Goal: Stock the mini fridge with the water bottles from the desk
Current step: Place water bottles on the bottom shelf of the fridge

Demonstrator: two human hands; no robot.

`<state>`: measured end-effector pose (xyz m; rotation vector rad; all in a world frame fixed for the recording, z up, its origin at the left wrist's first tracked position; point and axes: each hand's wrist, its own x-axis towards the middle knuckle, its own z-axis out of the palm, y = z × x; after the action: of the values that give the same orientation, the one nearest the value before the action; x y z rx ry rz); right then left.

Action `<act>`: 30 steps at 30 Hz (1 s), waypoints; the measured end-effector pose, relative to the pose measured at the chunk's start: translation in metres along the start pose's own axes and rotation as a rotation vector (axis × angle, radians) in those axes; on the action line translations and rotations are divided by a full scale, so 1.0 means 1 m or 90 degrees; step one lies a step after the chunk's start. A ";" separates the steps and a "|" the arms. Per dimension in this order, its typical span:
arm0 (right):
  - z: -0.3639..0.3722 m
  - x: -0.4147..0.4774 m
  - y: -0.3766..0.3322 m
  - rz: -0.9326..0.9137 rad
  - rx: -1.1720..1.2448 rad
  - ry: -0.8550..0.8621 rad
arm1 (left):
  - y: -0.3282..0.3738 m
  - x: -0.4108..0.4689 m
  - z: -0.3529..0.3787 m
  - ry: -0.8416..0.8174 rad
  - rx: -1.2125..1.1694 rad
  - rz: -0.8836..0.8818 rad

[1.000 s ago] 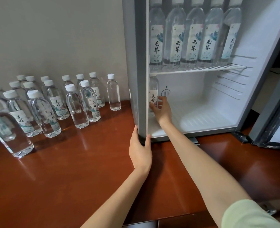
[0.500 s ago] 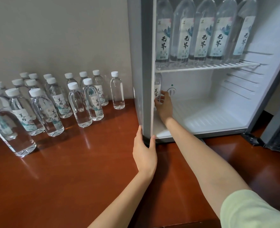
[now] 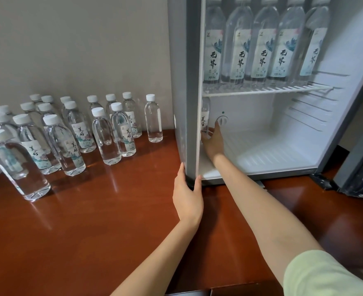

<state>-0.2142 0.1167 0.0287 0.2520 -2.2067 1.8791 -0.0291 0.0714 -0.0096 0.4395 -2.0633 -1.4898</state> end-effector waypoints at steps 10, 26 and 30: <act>-0.022 -0.070 -0.012 -0.021 -0.023 -0.025 | 0.001 -0.007 -0.010 -0.014 -0.071 -0.019; 0.007 -0.227 -0.034 -0.121 0.032 0.017 | -0.023 -0.031 -0.121 0.013 -0.094 0.000; 0.048 -0.250 -0.047 -0.122 0.035 -0.086 | -0.033 -0.025 -0.161 0.061 -0.088 -0.009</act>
<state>0.0357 0.0569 -0.0052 0.5943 -2.1292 1.8691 0.0862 -0.0482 -0.0091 0.4620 -1.8741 -1.5763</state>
